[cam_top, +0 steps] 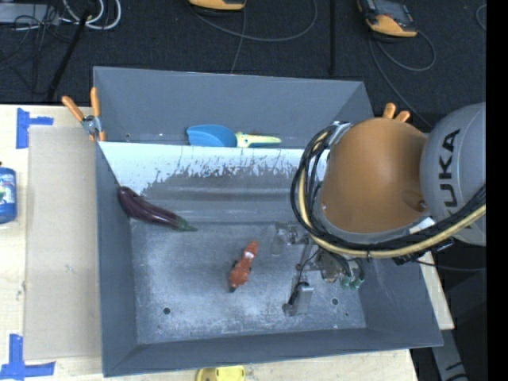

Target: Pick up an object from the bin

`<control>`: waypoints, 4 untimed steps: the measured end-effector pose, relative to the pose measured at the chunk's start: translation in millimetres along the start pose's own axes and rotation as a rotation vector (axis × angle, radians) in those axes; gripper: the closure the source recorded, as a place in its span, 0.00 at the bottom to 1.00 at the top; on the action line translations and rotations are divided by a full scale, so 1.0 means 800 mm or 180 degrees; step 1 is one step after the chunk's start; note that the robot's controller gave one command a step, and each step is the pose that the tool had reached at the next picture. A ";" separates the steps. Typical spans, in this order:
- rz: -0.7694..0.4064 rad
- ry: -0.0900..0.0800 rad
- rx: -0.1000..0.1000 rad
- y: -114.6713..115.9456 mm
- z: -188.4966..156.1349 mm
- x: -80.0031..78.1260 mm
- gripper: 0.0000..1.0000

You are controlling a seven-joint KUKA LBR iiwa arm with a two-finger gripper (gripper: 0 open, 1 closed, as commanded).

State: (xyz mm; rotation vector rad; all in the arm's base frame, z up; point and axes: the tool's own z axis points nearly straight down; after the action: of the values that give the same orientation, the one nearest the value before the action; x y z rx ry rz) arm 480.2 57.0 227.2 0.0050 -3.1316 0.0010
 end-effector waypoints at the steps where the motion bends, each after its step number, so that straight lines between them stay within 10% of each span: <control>1: 0.0007 -0.0025 -0.0003 0.000 -0.005 -0.002 0.00; 4: -0.0286 -0.0034 0.0000 0.038 0.146 -0.068 0.00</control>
Offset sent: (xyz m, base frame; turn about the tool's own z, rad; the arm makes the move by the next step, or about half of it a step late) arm 0.0295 0.0349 -0.1054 -0.1602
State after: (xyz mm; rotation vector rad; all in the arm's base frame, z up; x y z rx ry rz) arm 533.2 87.3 109.9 0.1460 -3.1389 0.0004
